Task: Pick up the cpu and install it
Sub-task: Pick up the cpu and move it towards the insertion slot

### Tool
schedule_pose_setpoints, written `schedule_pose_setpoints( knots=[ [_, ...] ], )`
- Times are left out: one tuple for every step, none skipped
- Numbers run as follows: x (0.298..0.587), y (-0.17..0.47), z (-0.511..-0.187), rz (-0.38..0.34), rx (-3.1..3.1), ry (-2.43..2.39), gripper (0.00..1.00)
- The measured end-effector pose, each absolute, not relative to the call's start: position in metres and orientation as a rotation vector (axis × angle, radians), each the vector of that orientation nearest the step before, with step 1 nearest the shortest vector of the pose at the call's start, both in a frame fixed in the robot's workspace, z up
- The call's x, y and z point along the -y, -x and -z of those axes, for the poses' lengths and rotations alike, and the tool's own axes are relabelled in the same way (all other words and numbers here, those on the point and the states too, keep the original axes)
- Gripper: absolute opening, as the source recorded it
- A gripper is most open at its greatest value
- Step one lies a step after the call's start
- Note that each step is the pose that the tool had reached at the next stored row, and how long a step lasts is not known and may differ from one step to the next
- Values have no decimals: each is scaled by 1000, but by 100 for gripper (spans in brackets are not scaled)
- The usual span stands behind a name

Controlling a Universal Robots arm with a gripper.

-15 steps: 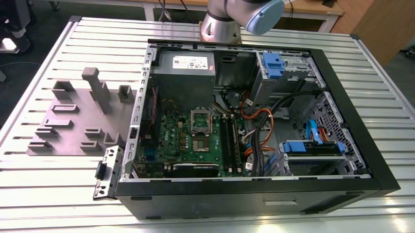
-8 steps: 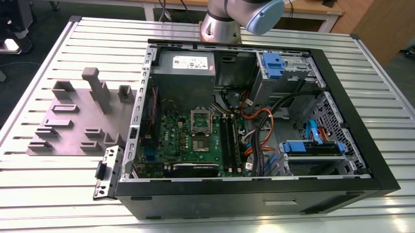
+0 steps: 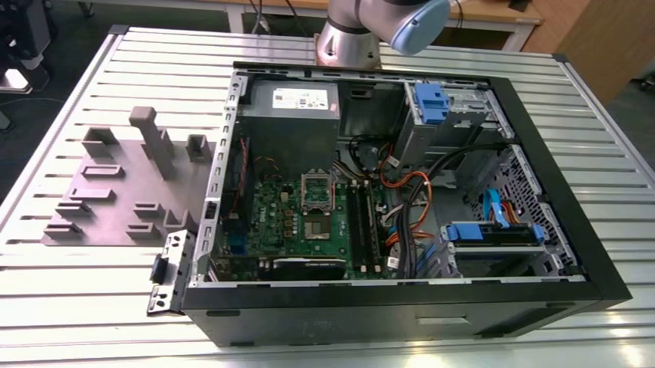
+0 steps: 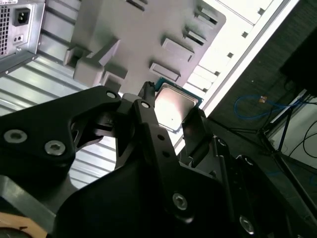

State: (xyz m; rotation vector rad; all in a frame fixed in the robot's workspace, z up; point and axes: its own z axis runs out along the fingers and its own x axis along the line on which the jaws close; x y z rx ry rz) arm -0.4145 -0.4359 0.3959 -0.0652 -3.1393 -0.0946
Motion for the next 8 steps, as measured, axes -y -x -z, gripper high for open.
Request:
schedule_pose_setpoints(
  knots=[
    [437, 414, -396, 95, 3139, 65, 47],
    [438, 412, -396, 95, 3139, 65, 47],
    [439, 410, -396, 95, 3139, 65, 47],
    [440, 407, -396, 95, 3139, 65, 47],
    [441, 405, -396, 95, 3139, 65, 47],
    [442, 402, -396, 95, 3139, 65, 47],
    [442, 400, -396, 95, 3139, 65, 47],
    [443, 397, -396, 95, 3139, 65, 47]
  ],
)
